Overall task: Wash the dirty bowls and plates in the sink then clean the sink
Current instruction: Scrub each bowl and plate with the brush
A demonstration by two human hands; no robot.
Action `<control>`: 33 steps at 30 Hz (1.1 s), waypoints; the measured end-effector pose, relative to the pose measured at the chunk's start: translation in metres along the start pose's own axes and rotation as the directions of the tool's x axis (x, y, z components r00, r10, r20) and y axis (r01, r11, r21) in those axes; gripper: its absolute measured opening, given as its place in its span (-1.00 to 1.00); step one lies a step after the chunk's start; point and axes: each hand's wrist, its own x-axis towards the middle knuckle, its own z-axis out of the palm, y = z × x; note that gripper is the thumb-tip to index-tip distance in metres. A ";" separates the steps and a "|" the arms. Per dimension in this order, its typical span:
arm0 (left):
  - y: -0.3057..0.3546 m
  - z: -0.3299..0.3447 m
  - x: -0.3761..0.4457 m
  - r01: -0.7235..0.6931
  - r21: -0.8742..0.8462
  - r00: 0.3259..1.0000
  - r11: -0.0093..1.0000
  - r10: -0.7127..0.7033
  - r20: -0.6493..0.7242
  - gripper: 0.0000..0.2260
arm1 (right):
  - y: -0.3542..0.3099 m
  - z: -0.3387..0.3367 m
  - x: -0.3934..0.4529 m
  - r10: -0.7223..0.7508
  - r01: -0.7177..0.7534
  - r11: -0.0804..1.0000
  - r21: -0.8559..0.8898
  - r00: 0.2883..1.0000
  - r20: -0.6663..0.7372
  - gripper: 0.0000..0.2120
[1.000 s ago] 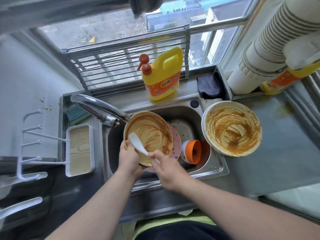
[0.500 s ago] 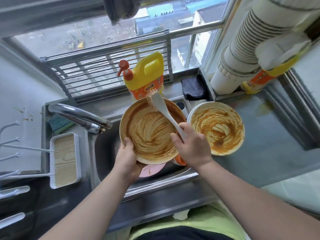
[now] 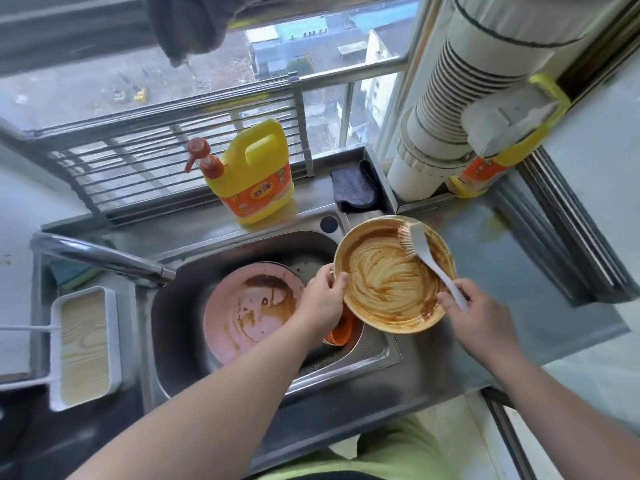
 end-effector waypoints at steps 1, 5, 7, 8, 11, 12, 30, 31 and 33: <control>-0.006 -0.007 -0.002 -0.018 0.004 1.000 1.000 0.018 -0.011 -0.71 | -0.002 0.001 -0.003 -0.024 0.024 1.000 0.003 0.999 -0.035 -0.94; -0.067 -0.069 -0.005 0.067 0.189 0.963 0.980 -0.014 -0.270 -0.74 | -0.043 0.017 -0.028 -0.257 0.273 0.954 0.127 0.958 -0.129 -0.94; -0.104 -0.107 -0.008 0.254 0.191 0.887 0.948 -0.149 -0.438 -0.69 | -0.076 0.039 -0.044 -0.390 0.383 0.887 0.259 0.921 -0.027 -0.96; -0.121 -0.124 -0.009 0.361 0.158 0.833 0.919 -0.241 -0.499 -0.62 | -0.090 0.055 -0.048 -0.422 0.381 0.874 0.300 0.903 0.082 -0.93; -0.151 -0.159 -0.014 0.528 0.148 0.763 0.836 -0.391 -0.515 -0.48 | -0.125 0.119 -0.052 -0.385 0.297 0.920 0.257 0.813 0.438 -0.84; -0.154 -0.163 -0.014 0.524 0.153 0.778 0.838 -0.397 -0.487 -0.48 | -0.132 0.138 -0.049 -0.354 0.276 0.934 0.227 0.795 0.492 -0.86; -0.138 -0.180 -0.029 0.266 -0.487 0.873 0.832 -0.422 -0.245 -0.67 | -0.164 0.176 -0.022 -0.023 0.008 1.000 0.026 0.729 0.684 -0.87; -0.134 -0.182 -0.036 0.233 -0.371 0.897 0.899 -0.346 -0.276 -0.60 | -0.162 0.169 -0.023 -0.025 0.023 1.000 0.012 0.755 0.655 -0.84; -0.123 -0.186 -0.051 0.156 -0.061 0.920 0.986 -0.167 -0.354 -0.48 | -0.154 0.158 -0.024 -0.029 0.065 0.997 -0.039 0.797 0.603 -0.76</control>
